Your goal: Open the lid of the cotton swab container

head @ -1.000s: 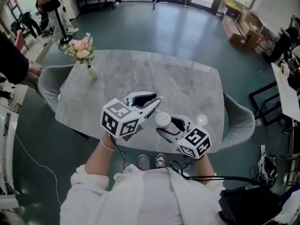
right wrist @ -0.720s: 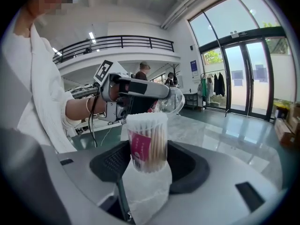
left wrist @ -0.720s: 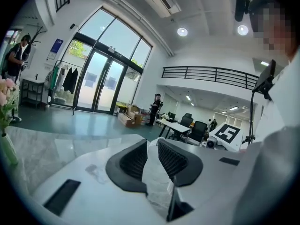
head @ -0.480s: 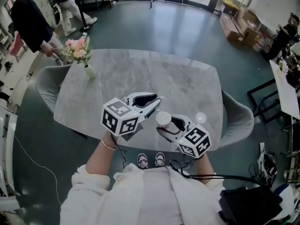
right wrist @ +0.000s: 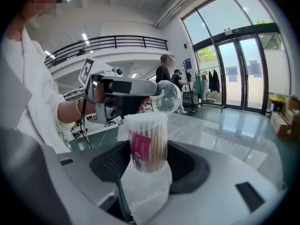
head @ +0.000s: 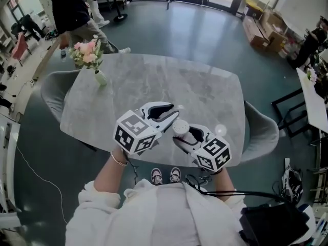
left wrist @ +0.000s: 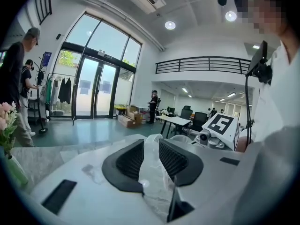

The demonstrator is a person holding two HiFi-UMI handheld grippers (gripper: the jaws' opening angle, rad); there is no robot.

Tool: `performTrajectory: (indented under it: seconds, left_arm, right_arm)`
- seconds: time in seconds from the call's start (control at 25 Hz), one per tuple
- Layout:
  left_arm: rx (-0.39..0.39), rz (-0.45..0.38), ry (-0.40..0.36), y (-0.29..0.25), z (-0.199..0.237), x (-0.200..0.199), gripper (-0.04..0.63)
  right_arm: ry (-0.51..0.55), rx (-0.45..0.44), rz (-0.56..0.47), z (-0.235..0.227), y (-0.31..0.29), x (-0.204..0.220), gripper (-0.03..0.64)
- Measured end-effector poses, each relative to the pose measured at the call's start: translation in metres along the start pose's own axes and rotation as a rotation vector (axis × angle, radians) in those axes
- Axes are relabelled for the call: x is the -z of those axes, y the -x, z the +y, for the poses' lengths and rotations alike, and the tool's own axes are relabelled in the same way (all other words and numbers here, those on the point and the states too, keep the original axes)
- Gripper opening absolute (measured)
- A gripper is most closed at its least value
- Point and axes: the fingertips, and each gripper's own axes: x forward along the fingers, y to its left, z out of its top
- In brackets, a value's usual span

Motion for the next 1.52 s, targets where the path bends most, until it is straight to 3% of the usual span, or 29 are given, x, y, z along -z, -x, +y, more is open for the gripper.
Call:
performTrajectory:
  seconds: [0.44, 0.68, 0.88, 1.08, 1.32, 1.52]
  left_arm:
    - [-0.057, -0.045, 0.044, 0.008, 0.004, 0.002, 0.137]
    - [-0.254, -0.127, 0.120, 0.017, 0.026, 0.012, 0.137]
    - [-0.408, -0.142, 0.163, 0.026, 0.036, 0.026, 0.133]
    - [-0.575, -0.099, 0.199, 0.036, 0.048, 0.048, 0.050]
    - [-0.594, -0.081, 0.240, 0.036, 0.044, 0.059, 0.012]
    - [-0.592, -0.074, 0.225, 0.038, 0.040, 0.062, 0.008]
  right_arm:
    - [-0.032, 0.030, -0.029, -0.009, 0.000, -0.006, 0.296]
    - [-0.042, 0.108, -0.068, -0.023, 0.000, -0.014, 0.296]
    - [-0.076, 0.188, -0.111, -0.035, 0.004, -0.022, 0.296]
    - [-0.120, 0.236, -0.141, -0.043, 0.005, -0.027, 0.296]
    - [-0.148, 0.278, -0.163, -0.047, 0.004, -0.033, 0.296]
    - [-0.169, 0.296, -0.179, -0.042, 0.004, -0.033, 0.296]
